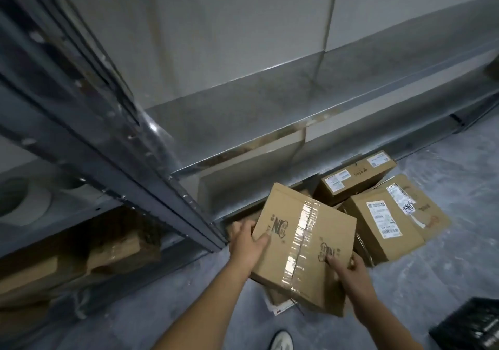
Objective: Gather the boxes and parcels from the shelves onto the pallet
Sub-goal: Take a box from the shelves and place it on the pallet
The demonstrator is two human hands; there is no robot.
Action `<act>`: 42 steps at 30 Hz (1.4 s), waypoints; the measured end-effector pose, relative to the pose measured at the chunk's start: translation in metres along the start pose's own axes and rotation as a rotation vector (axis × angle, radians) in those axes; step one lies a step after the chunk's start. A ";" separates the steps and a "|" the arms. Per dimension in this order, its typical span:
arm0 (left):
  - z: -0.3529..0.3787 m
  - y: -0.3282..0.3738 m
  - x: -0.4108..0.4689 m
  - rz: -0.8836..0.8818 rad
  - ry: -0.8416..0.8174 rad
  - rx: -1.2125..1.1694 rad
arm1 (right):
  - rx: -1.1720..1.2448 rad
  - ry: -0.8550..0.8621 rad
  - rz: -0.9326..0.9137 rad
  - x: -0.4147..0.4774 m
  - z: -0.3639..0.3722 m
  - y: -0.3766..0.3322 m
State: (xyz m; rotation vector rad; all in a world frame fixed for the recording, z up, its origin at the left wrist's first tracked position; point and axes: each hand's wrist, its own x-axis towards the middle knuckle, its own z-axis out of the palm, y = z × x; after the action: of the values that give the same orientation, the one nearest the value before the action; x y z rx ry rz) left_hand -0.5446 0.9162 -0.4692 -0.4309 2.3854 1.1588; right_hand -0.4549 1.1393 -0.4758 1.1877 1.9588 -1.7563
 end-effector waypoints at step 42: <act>-0.590 -0.823 -0.784 -0.712 1.609 -1.028 | -1.042 -1.645 -0.528 -0.944 0.858 0.335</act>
State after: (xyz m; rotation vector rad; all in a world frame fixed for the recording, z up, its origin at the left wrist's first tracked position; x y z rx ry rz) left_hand 0.3474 0.0170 -0.2789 -3.1265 1.6449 1.8255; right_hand 0.1035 -0.0408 -0.2918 -0.9441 1.4628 -0.7893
